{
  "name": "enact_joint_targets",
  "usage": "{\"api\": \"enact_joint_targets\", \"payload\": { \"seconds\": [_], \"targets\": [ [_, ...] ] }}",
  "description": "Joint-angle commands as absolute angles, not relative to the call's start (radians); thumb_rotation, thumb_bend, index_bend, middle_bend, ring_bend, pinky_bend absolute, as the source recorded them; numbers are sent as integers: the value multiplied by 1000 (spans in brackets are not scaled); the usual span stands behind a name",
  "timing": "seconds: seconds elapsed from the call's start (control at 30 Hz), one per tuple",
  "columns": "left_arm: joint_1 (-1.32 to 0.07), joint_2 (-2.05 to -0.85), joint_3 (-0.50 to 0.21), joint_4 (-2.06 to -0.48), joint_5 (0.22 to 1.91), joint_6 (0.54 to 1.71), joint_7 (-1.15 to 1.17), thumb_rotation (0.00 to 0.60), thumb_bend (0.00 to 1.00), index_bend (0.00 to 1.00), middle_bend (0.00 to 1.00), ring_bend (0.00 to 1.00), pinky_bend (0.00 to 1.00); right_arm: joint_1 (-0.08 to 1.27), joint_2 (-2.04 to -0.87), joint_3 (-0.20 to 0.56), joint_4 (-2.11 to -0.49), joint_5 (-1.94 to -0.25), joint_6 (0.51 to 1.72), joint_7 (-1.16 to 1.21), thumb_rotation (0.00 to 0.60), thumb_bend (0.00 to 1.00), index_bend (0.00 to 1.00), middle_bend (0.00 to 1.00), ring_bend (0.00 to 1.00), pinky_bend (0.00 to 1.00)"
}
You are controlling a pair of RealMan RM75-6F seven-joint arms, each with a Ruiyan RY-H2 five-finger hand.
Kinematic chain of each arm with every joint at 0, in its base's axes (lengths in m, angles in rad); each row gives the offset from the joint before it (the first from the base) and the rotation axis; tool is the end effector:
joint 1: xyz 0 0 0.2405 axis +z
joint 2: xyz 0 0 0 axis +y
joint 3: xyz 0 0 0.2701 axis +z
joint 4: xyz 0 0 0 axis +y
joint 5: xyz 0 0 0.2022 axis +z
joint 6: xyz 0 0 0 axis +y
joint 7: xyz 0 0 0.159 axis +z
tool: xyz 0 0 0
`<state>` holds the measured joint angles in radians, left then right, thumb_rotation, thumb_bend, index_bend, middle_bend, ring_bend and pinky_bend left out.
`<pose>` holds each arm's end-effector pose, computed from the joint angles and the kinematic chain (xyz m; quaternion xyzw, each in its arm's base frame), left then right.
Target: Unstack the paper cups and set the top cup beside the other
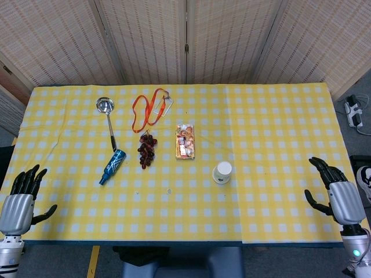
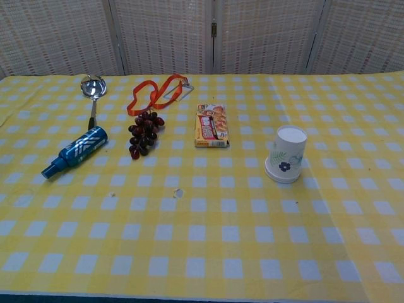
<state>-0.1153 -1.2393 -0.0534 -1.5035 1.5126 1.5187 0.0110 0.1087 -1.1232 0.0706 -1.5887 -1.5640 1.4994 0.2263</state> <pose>-0.3210 0.2078 0.1463 -0.5942 -0.3667 -0.4112 0.5860 -0.3076 -0.2079 0.1743 0.5700 -0.4175 0.4749 0.5247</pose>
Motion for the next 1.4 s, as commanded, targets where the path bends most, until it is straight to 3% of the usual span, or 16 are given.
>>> {"api": "enact_joint_targets", "payload": {
  "seconds": [0.03, 0.33, 0.67, 0.87, 1.13, 1.4],
  "targets": [
    [-119, -1239, -53, -1505, 1504, 1497, 19, 600, 258, 75, 0, 0, 0, 115, -1121, 68, -1593, -1571, 1490, 233, 600, 426, 138, 150, 216, 188],
    [-122, -1236, -47, -1510, 1497, 1475, 10, 600, 258, 75, 0, 0, 0, 160, -1112, 71, -1628, -1578, 1427, 174, 600, 426, 90, 148, 230, 189],
    [-123, -1233, -37, -1510, 1491, 1453, -4, 600, 258, 76, 0, 0, 0, 367, -1107, 121, -1781, -1435, 1076, -34, 600, 427, 59, 107, 226, 185],
    [-116, -1233, -32, -1501, 1481, 1448, -19, 600, 258, 75, 0, 0, 0, 497, -1160, 178, -1769, -1295, 913, -107, 600, 427, 59, 91, 182, 83],
    [-109, -1231, -28, -1492, 1461, 1433, -32, 600, 258, 71, 0, 0, 0, 629, -1206, 192, -1745, -1121, 794, -273, 600, 427, 116, 89, 168, 79],
    [-107, -1226, -26, -1495, 1447, 1416, -34, 600, 258, 67, 0, 0, 0, 706, -1218, 169, -1738, -984, 753, -363, 600, 426, 189, 105, 166, 79]
  ]
}}
